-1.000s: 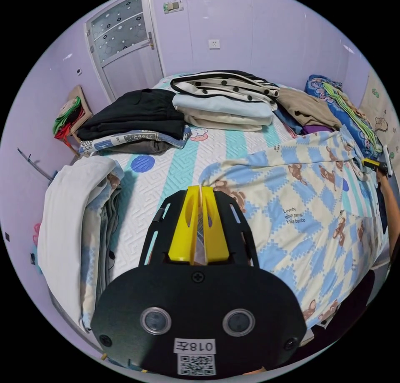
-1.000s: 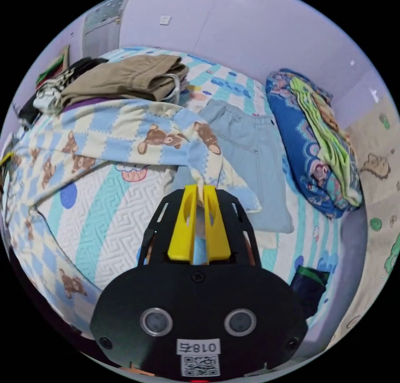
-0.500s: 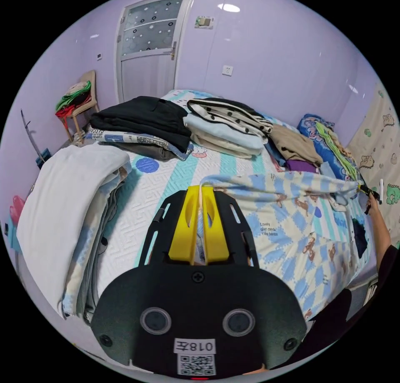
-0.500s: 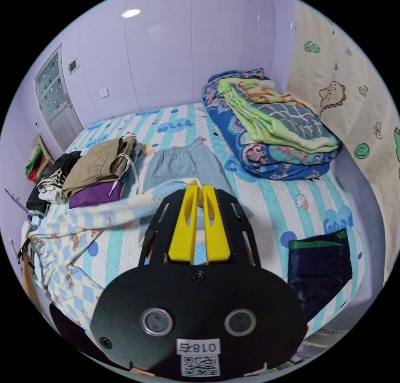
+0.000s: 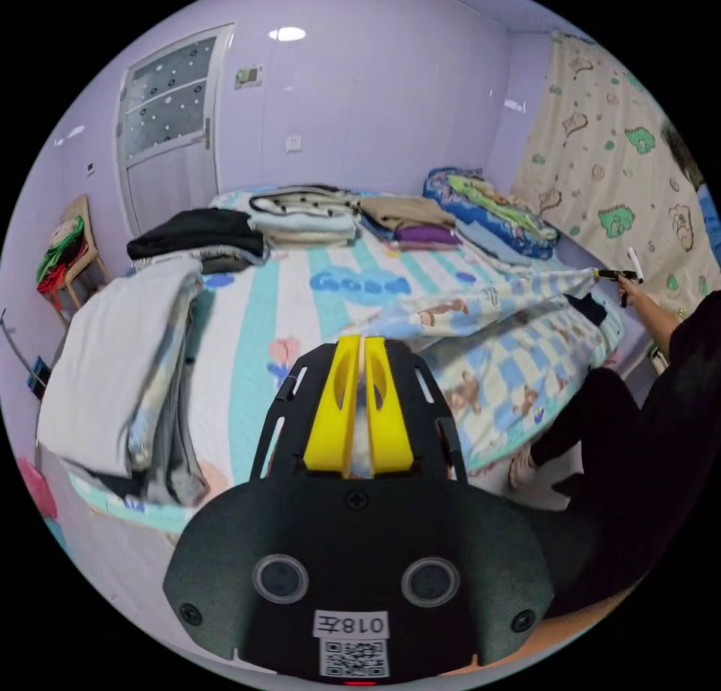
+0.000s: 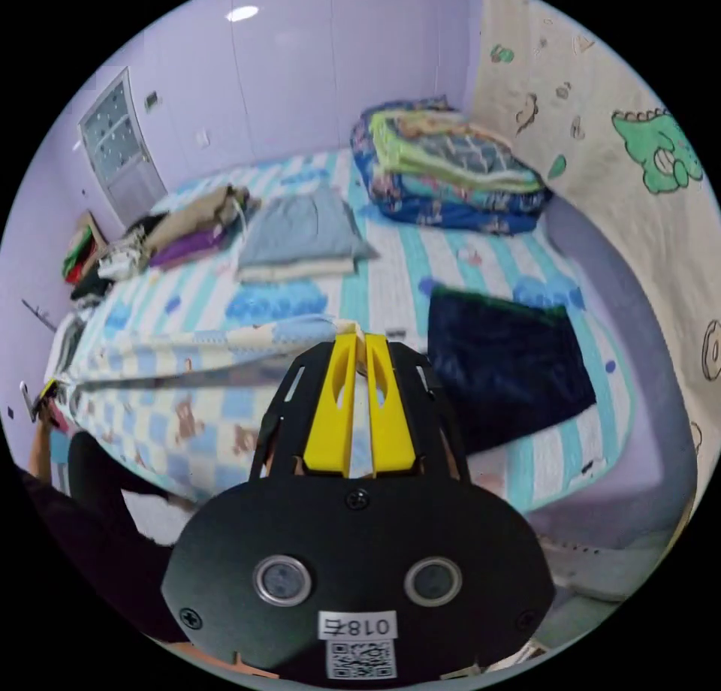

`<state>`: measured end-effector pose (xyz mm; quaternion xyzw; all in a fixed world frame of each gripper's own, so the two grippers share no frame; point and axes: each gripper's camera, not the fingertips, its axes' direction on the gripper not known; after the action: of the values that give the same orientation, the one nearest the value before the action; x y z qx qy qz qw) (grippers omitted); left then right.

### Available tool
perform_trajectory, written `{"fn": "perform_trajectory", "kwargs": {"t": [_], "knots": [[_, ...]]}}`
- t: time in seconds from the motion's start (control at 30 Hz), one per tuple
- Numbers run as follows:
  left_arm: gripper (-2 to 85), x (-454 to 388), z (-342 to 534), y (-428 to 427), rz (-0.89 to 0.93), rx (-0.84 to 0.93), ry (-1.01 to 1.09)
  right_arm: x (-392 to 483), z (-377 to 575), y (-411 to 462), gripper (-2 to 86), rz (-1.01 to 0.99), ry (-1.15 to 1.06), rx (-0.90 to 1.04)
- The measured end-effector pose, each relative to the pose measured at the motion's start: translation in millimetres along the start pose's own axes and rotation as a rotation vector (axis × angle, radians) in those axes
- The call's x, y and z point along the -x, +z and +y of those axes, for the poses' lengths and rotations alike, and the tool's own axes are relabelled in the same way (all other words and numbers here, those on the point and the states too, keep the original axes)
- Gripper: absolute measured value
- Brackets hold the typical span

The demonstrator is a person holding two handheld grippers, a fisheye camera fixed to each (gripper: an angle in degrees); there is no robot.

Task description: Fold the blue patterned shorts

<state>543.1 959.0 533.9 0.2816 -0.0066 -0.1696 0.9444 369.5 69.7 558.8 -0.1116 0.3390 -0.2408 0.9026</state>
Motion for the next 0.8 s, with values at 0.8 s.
{"fn": "perform_trajectory", "kwargs": {"t": [0.8], "knots": [[-0.9,-40.3,39.9,-40.9,-0.106,0.189,-0.099,-17.0,156.3,23.1,5.5,0.207,-0.137,0.294]]}}
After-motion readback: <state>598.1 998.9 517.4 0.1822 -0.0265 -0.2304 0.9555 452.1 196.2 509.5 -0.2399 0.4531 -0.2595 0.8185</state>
